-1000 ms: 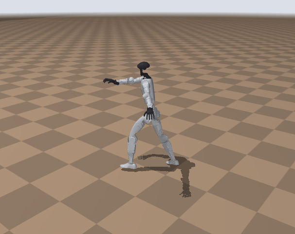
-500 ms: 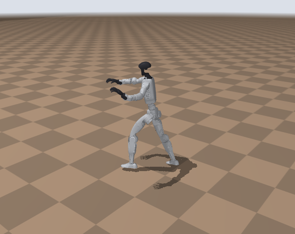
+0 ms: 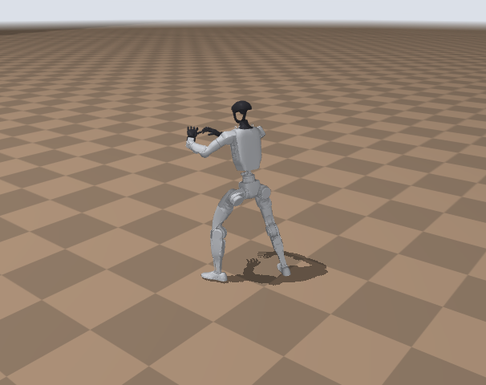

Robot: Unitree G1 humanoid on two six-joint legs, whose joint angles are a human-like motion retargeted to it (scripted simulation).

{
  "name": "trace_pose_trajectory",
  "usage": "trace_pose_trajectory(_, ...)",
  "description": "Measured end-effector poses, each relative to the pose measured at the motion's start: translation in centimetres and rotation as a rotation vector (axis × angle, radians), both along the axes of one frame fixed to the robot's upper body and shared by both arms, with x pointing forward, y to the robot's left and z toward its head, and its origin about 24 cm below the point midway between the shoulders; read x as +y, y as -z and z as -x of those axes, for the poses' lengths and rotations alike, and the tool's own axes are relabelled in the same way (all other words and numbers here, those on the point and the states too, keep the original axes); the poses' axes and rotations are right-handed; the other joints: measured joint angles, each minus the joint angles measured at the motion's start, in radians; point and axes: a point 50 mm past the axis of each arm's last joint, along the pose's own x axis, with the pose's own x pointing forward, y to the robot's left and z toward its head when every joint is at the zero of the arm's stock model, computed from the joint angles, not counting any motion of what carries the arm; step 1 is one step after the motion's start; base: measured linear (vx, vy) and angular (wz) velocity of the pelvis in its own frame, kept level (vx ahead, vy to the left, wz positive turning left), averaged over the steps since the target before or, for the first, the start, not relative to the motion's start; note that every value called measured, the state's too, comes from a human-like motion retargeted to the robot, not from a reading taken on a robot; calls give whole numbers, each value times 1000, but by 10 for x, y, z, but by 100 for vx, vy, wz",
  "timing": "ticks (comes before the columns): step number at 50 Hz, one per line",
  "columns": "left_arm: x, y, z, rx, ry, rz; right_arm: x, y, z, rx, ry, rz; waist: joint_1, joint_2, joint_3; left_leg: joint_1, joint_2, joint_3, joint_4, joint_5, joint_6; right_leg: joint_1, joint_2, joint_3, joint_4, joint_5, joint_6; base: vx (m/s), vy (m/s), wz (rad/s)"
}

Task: Kungfu

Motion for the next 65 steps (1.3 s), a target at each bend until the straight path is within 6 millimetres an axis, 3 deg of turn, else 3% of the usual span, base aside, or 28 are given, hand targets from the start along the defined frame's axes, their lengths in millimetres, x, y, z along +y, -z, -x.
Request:
trace_pose_trajectory(2, 2, -2, 5, -8, -6, 2, 4, -2, 4, -7, -17, 3, -21, 40, 5, 29, 59, 28, -34, 21, -3, -44, -10, -72, 51, -16, -88, -46, -13, -197)
trace_pose_trajectory(4, 3, -2, 8, -4, -8, 9, 6, -1, 5, -4, -23, 16, -36, 61, 2, 48, 93, 53, -52, 36, -6, -68, -30, -145, 76, -19, -111, -45, -24, -167)
trace_pose_trajectory(9, 0, 13, 14, 56, -7, 16, 4, 13, 9, 43, -19, 46, -95, 73, 0, 117, 126, 55, -103, 126, -52, -157, -67, -139, 136, 93, -24, -34, -32, -149)
trace_pose_trajectory(12, -14, 36, 13, 131, 25, 33, -10, 35, 13, 105, 0, 55, -121, 108, 34, 179, 157, -142, -172, 305, -121, -288, -21, -22, 313, -2, -2, -49, -58, -166)
trace_pose_trajectory(14, -26, 55, 9, 184, 42, 51, -22, 53, 16, 156, 9, 68, -136, 118, 40, 236, 176, -239, -231, 380, -200, -371, 5, 32, 405, -51, 1, -43, -64, -133)
trace_pose_trajectory(15, -33, 66, 6, 215, 53, 61, -32, 64, 18, 188, 16, 75, -149, 121, 40, 264, 187, -284, -262, 407, -241, -419, 11, 51, 463, -84, 2, -32, -60, -84)
trace_pose_trajectory(17, -55, 102, -2, 306, 86, 89, -58, 97, 25, 284, 39, 65, -224, 137, 31, 280, 201, -311, -318, 391, -244, -490, 2, 37, 581, -158, -4, -25, -57, 1)
trace_pose_trajectory(20, -101, 182, -13, 504, 124, 157, -91, 169, 50, 495, 20, 27, -373, 172, 27, 255, 210, -254, -349, 271, -180, -568, -14, 26, 700, -230, -21, -28, -34, 51)
trace_pose_trajectory(22, -140, 232, -12, 659, 121, 212, -107, 205, 66, 660, 10, 44, -467, 199, 73, 264, 258, -35, -385, 260, -201, -602, -17, 26, 753, -272, -37, -45, 1, 26)
trace_pose_trajectory(24, -174, 264, -4, 793, 98, 239, -122, 230, 74, 778, 86, 129, -542, 223, 153, 253, 258, -119, -373, 263, -235, -636, 2, 46, 792, -302, -51, -47, 15, -28)
trace_pose_trajectory(25, -188, 273, 1, 845, 90, 246, -129, 239, 77, 812, 135, 186, -573, 233, 194, 238, 253, -198, -356, 271, -247, -652, 16, 65, 803, -309, -54, -35, 18, -49)
trace_pose_trajectory(28, -213, 280, 11, 882, 129, 247, -146, 249, 89, 813, 191, 219, -654, 257, 262, 237, 277, -126, -358, 286, -232, -675, 33, 76, 795, -316, -68, -22, 3, -36)
trace_pose_trajectory(34, -236, 277, 21, 830, 226, 147, -165, 260, 119, 820, 246, 120, -671, 276, 300, 293, 260, -4, -398, 356, -199, -717, 48, 117, 759, -276, -91, -11, -4, -50)
trace_pose_trajectory(39, -244, 267, 22, 812, 361, 58, -161, 267, 134, 850, 316, -62, -673, 288, 320, 276, 250, 75, -395, 384, -148, -702, 38, 117, 715, -254, -96, -5, 4, 12)
trace_pose_trajectory(43, -247, 249, 23, 785, 514, 46, -156, 268, 142, 958, 374, -273, -632, 290, 305, 257, 239, 59, -386, 382, -144, -687, 27, 117, 699, -247, -91, 4, 4, 25)
trace_pose_trajectory(49, -223, 209, 14, 687, 613, 128, -168, 254, 159, 1154, 367, -490, -580, 278, 277, 235, 226, 28, -381, 337, -171, -659, 12, 117, 678, -227, -69, 11, 8, 30)
trace_pose_trajectory(55, -164, 118, -8, 299, 535, 256, -221, 246, 218, 1500, 346, -773, -557, 240, 272, 169, 211, -38, -328, 295, -194, -595, -6, 108, 602, -163, -32, 17, 15, 47)
trace_pose_trajectory(60, -129, 25, -4, -29, 494, 382, -272, 226, 264, 1619, 310, -1163, -551, 208, 272, 49, 187, -109, -203, 252, -169, -497, -30, 90, 470, -70, 7, 22, 33, 71)
trace_pose_trajectory(63, -128, -22, 9, -174, 554, 462, -289, 221, 268, 1568, 317, -1366, -512, 210, 250, -39, 144, -151, -85, 213, -148, -402, -67, 61, 368, -6, 28, 37, 55, 107)
trace_pose_trajectory(65, -130, -46, 21, -266, 614, 519, -284, 229, 255, 1560, 307, -1416, -462, 216, 218, -78, 107, -142, -13, 176, -122, -330, -107, 33, 299, 39, 41, 43, 63, 119)
